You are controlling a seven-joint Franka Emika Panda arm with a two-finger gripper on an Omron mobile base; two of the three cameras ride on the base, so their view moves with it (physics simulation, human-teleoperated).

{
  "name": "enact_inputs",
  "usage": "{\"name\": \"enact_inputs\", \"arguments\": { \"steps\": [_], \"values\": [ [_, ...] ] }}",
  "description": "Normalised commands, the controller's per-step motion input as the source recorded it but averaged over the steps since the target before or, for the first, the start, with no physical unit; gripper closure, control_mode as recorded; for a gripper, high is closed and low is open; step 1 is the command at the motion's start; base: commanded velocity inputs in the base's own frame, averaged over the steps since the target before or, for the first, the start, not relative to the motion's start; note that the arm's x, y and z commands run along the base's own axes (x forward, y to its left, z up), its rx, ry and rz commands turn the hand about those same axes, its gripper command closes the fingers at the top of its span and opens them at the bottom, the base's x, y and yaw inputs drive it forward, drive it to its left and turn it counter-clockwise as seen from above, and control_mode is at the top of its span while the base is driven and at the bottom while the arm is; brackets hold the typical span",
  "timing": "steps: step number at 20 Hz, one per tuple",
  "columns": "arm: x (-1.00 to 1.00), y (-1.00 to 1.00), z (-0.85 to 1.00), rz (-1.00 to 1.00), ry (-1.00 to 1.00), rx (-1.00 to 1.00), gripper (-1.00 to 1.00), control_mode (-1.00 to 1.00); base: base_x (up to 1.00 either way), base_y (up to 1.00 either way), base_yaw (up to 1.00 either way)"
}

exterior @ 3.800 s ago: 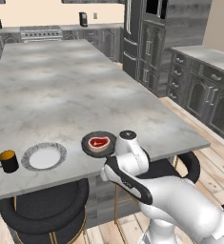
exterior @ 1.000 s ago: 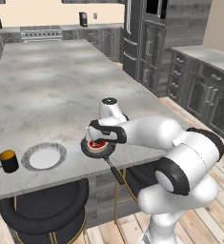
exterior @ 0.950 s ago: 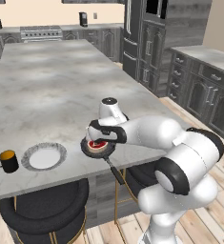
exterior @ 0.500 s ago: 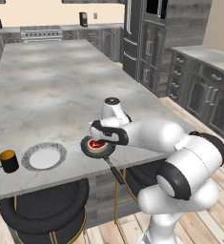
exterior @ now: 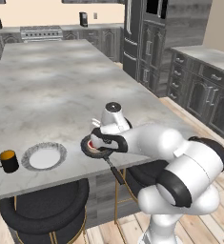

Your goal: Pick up the pan with the steak in it and place it on the dining table. Then place the steak on the plate.

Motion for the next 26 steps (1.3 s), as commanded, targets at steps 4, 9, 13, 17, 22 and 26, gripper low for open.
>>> {"name": "enact_inputs", "arguments": {
  "steps": [4,9,13,17,22,26],
  "values": [
    [0.08,0.05,0.00,-0.38,-0.01,0.15,-1.00,-1.00,0.00,0.00,0.00],
    [-0.01,-0.05,0.00,-0.43,0.00,0.23,-1.00,-1.00,0.00,0.00,0.00],
    [0.00,-0.11,0.02,-0.41,0.00,0.17,-1.00,-1.00,0.00,0.00,0.00],
    [0.07,-0.07,0.00,-0.34,0.01,0.09,-1.00,-1.00,0.00,0.00,0.00],
    [0.22,0.08,0.00,-0.25,0.03,-0.01,-1.00,-1.00,0.00,0.00,0.00],
    [0.05,0.09,-0.01,-0.02,0.03,-0.06,-1.00,-1.00,0.00,0.00,0.00]
  ]
}}
